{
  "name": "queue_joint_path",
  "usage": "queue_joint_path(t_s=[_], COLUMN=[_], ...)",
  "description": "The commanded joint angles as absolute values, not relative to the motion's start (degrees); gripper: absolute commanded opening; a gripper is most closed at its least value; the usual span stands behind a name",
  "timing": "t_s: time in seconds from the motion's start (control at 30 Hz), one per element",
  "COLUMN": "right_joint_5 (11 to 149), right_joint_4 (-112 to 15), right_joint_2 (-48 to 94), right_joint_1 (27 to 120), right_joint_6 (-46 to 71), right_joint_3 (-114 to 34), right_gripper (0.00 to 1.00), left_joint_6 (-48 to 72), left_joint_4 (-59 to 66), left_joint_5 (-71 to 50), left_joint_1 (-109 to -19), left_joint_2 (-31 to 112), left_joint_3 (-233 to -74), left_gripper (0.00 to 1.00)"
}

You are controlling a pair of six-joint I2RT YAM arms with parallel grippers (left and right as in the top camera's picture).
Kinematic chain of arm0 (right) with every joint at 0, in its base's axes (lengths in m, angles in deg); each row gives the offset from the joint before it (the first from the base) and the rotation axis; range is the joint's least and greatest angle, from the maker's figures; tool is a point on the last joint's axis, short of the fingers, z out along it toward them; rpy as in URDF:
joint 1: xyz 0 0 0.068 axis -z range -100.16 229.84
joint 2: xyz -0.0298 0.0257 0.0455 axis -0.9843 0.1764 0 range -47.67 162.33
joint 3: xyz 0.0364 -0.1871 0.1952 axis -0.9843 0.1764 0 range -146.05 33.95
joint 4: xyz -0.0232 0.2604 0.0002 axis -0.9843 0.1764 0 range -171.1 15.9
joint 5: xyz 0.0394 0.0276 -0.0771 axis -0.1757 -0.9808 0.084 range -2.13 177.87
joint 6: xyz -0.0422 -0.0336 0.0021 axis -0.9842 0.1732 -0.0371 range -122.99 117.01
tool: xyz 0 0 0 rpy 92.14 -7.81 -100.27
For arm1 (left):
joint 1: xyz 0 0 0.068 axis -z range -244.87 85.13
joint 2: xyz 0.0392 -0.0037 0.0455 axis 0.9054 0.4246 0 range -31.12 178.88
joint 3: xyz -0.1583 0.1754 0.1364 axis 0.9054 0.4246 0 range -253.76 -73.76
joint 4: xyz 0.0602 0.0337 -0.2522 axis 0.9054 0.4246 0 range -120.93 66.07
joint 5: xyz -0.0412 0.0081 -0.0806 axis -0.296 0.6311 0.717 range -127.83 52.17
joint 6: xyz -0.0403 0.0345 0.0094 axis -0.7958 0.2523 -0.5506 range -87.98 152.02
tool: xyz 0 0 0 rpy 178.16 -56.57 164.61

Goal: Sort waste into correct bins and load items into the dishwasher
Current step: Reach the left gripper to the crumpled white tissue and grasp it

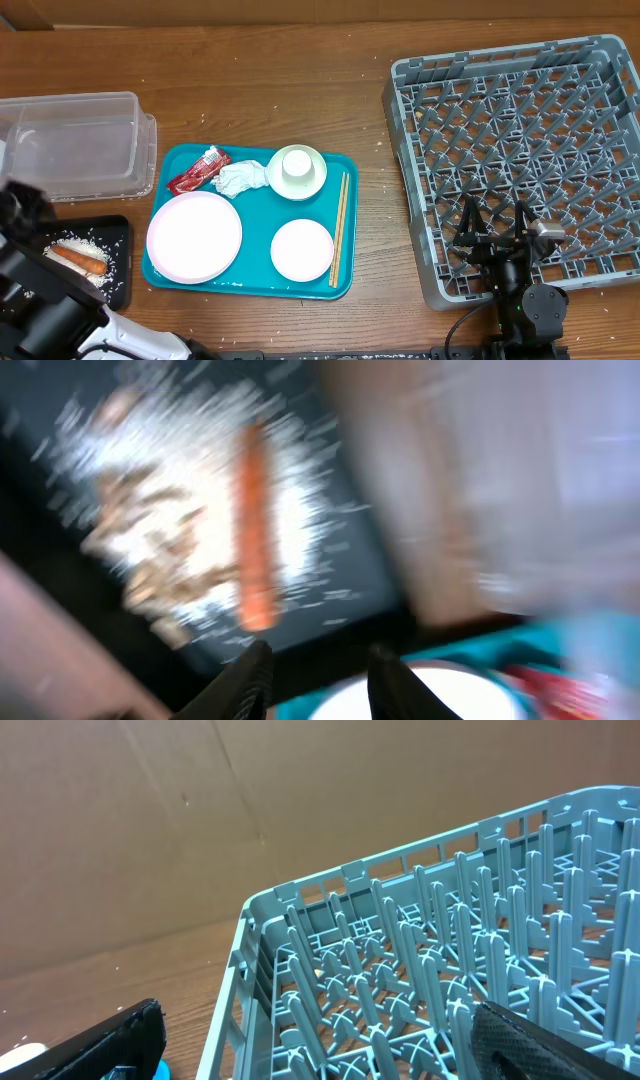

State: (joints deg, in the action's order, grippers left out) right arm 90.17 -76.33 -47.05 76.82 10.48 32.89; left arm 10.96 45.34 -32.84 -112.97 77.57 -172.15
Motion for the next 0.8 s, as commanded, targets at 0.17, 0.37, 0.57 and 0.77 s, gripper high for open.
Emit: queue_joint_path(t_s=[0.17, 0.37, 0.57, 0.77], right_joint_5=[90.13, 90.13, 90.13, 90.13], right_joint_4=[-76.5, -76.5, -76.5, -76.5], right_joint_2=[-47.51, -47.51, -47.51, -47.51], right_joint_1=[76.97, 76.97, 76.97, 76.97], right_joint_6=[10.53, 10.53, 10.53, 10.53], right_joint_3=[33.51, 33.51, 33.51, 33.51], right_gripper=[1.0, 1.0, 1.0, 1.0], left_joint_6=[13.63, 20.76, 22.53, 29.54], left_joint_4=[44.9, 40.29, 35.7, 38.76], left_joint_5=[-19.92, -24.75, -48.57, -41.4], left_joint_1=[-94.57, -73.67, -61.63, -59.42], left_joint_2=[67.07, 71.42, 79.82, 88.34], left_joint_3=[-178.27, -178.01, -178.01, -178.03], left_gripper=[0.92, 0.97, 0.78, 0.68])
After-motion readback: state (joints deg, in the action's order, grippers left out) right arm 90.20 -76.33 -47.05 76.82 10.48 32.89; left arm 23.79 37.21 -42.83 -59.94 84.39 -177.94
